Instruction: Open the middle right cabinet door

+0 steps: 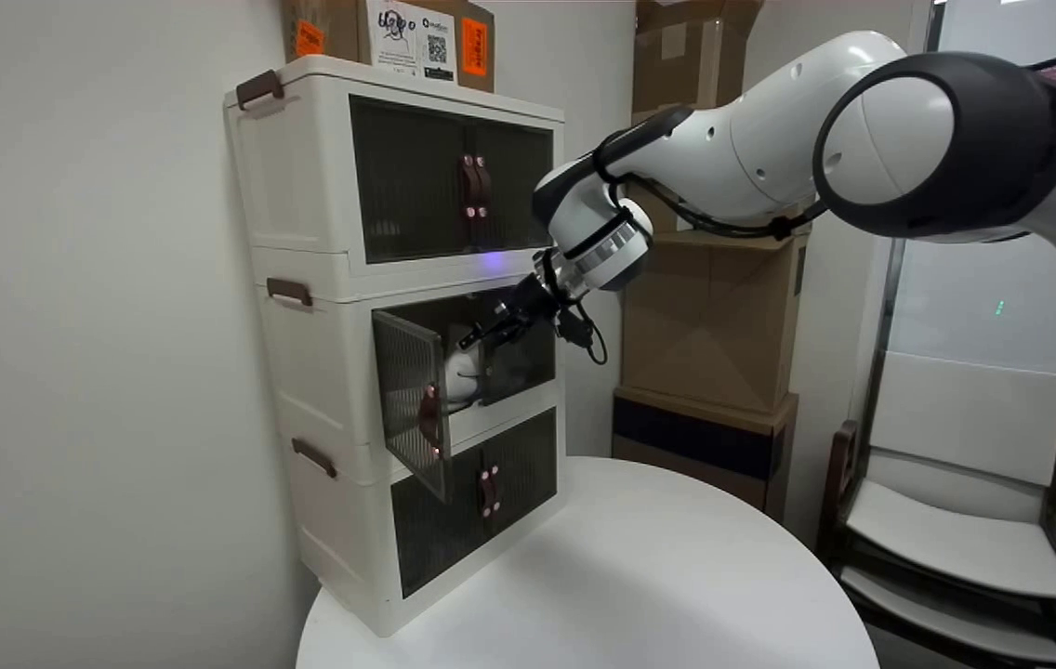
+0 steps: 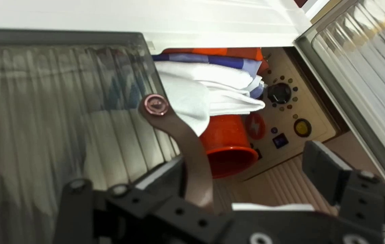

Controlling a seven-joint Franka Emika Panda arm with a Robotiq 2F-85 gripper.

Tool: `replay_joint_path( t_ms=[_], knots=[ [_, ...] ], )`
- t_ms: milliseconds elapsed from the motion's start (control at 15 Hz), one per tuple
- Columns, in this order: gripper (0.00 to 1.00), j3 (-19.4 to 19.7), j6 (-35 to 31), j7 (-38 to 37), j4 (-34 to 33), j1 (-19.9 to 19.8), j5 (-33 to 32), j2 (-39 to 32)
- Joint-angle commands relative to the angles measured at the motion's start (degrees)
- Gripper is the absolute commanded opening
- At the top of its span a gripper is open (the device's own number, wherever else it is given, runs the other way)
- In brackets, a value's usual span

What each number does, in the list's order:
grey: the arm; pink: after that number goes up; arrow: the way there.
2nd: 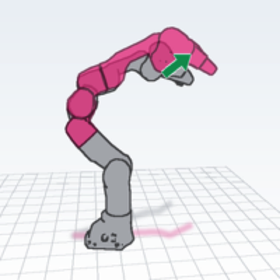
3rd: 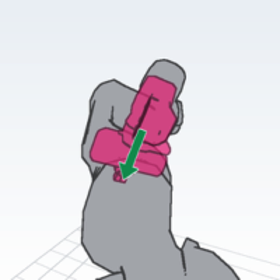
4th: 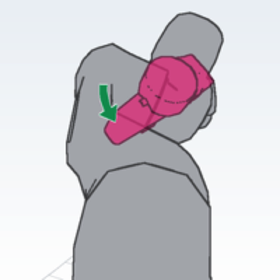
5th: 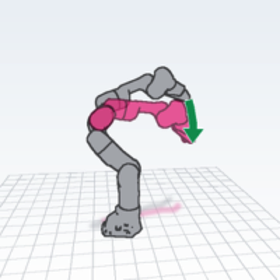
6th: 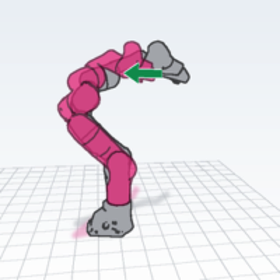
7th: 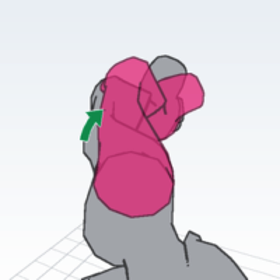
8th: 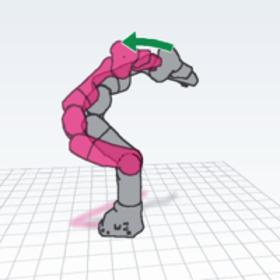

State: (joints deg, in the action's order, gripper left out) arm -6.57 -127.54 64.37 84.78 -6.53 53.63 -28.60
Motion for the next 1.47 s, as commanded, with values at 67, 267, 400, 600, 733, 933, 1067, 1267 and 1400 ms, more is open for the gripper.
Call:
replay_joint_path(
  t_ms=[67, 267, 400, 600, 733, 933, 1067, 1267, 1400],
  knots=[
    [0.53, -0.6, 1.9, -0.8, 1.1, -0.2, 1.1, 0.6],
    [0.31, -0.7, 2.0, -1.1, 2.5, -0.7, 1.4, 1.3],
    [0.16, -0.7, 2.1, -1.0, 3.5, -1.0, 1.9, 1.8],
    [0.00, -0.7, 3.4, -0.7, 5.6, -1.8, 3.1, 2.9],
    [0.00, -0.3, 3.9, -0.4, 8.0, -2.3, 4.0, 4.4],
    [0.01, 0.3, 4.1, 0.1, 12.0, -2.7, 5.9, 6.9],
    [0.01, 1.1, 3.3, 0.2, 15.0, -2.8, 7.1, 8.9],
    [0.29, 2.9, 1.8, 0.3, 19.0, -2.3, 7.2, 11.8],
    [0.36, 3.8, 0.9, 1.3, 20.5, -2.2, 7.1, 13.5]
  ],
)
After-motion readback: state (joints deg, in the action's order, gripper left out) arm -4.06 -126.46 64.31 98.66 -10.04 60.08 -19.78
